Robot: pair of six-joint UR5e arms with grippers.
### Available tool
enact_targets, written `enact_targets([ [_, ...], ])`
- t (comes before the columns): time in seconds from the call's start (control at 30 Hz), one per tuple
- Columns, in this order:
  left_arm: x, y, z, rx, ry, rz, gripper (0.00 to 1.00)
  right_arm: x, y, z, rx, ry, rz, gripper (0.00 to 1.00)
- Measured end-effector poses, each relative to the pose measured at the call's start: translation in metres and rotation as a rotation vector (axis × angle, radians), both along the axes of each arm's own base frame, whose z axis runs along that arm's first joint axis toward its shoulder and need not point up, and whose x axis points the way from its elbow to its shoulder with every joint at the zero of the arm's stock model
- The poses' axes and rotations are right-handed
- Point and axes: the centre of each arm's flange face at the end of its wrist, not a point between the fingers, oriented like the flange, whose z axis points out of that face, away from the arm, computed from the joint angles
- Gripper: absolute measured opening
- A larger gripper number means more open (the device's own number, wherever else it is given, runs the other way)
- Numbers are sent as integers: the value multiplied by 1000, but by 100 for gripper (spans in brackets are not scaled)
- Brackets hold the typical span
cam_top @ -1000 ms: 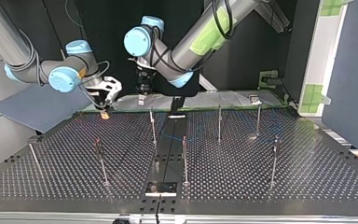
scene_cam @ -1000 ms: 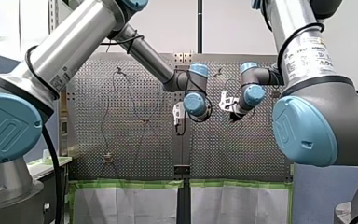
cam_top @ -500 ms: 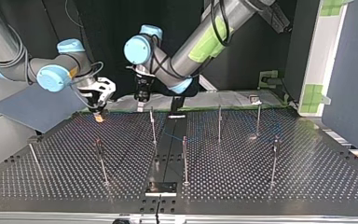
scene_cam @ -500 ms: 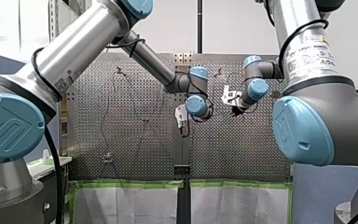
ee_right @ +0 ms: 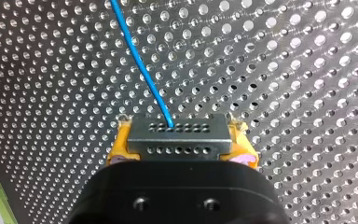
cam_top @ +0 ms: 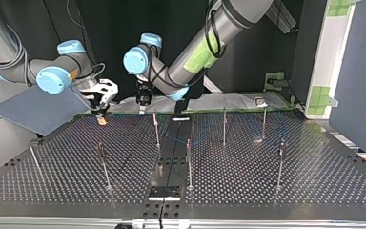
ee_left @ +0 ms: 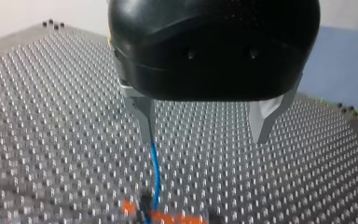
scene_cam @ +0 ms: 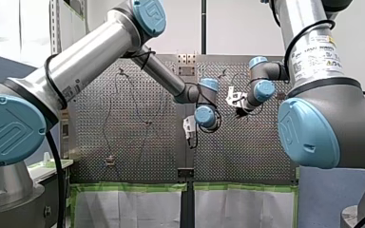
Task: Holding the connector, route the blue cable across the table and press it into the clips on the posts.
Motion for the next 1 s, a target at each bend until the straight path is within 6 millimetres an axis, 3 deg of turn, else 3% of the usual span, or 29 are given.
enact_targets([
  [0.2, 18, -4, 7, -21, -34, 41, 100, 0, 0, 0, -1, -1, 3, 0],
  [0.4, 27, -16, 30, -58, -76, 36, 100, 1, 1, 0, 0, -3, 8, 0],
  [0.57, 28, -21, 36, -70, -86, 28, 97, 2, 1, 0, -1, -4, 10, 0],
  [0.63, 29, -21, 35, -68, -83, 29, 70, 2, 1, 0, -1, -5, 10, 0],
  [0.67, 29, -20, 34, -67, -81, 30, 70, 2, 1, 0, -1, -5, 11, 0],
  [0.73, 30, -19, 32, -65, -79, 31, 46, 2, 0, 0, -1, -5, 11, 0],
  [0.8, 30, -18, 30, -63, -77, 31, 43, 1, 0, 0, -2, -4, 12, 0],
  [0.83, 30, -18, 30, -63, -76, 30, 25, 1, 0, 0, -2, -4, 12, 0],
  [0.87, 30, -17, 29, -64, -76, 28, 25, 1, 0, 0, -3, -3, 12, 0],
  [0.93, 30, -18, 29, -67, -78, 22, 10, 2, 0, 1, -5, -3, 13, 0],
  [0.97, 30, -18, 29, -68, -78, 20, 10, 2, 0, 1, -6, -2, 14, 0],
  [1.0, 31, -18, 30, -69, -78, 19, 0, 2, 0, 1, -8, -1, 14, 0],
])
